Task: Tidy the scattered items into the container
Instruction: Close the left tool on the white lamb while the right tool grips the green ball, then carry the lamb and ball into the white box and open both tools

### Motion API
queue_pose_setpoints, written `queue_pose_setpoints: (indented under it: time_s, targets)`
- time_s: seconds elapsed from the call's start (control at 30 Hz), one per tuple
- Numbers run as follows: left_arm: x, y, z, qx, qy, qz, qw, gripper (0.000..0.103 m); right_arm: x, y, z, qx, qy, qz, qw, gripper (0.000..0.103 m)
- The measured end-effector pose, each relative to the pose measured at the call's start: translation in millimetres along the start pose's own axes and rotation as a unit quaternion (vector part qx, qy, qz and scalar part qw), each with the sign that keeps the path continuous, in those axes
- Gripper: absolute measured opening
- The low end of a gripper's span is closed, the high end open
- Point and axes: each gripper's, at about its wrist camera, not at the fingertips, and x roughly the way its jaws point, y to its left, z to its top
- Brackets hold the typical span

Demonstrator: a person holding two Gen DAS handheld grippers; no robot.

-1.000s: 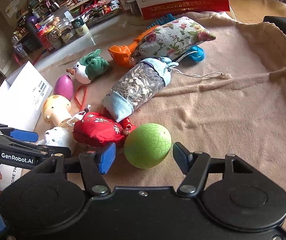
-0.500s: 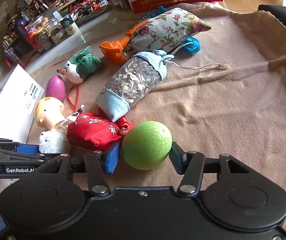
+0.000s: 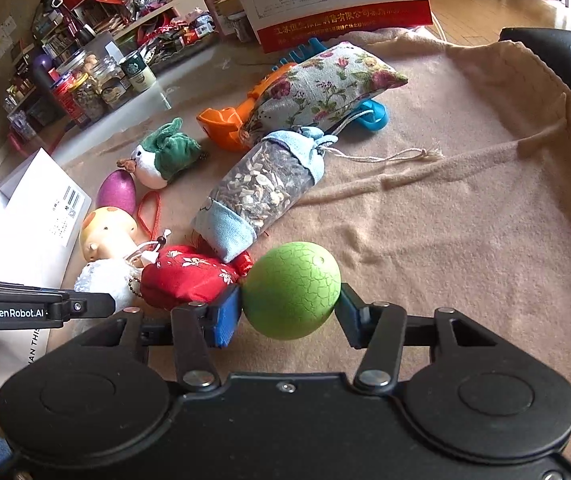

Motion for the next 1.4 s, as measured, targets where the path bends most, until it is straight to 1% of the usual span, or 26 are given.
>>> queue_pose_setpoints:
  time_s: [0.3,0.6,0.73,0.93,1.2,1.4]
  targets:
    - [-29,-3,-1,0.002,-0.032,0.008,0.9995,0.024,-13,3,1,-0.014,-0.01,-0.001,1.0,0.052]
    - [-61,1,-7,0.011,-0.051,0.015,0.9985,0.024,-21,6,-1,-0.018,-0.012,0.004,1.0,0.052]
    - [-78,6,-10,0.014,-0.062,0.025,0.9976,0.024,-26,10,0,-0.019,-0.016,0.009,1.0,0.052]
    - [-108,25,-16,0.018,-0.072,0.041,0.9964,0.024,-37,19,3,-0.027,-0.025,0.017,0.999,0.052]
    - [-158,56,-8,0.032,-0.098,0.066,0.9925,0.024,-44,36,6,-0.041,-0.031,0.03,0.998,0.052]
    - [-186,87,-2,0.045,-0.11,0.097,0.9881,0.024,-48,50,10,-0.054,-0.035,0.037,0.997,0.052]
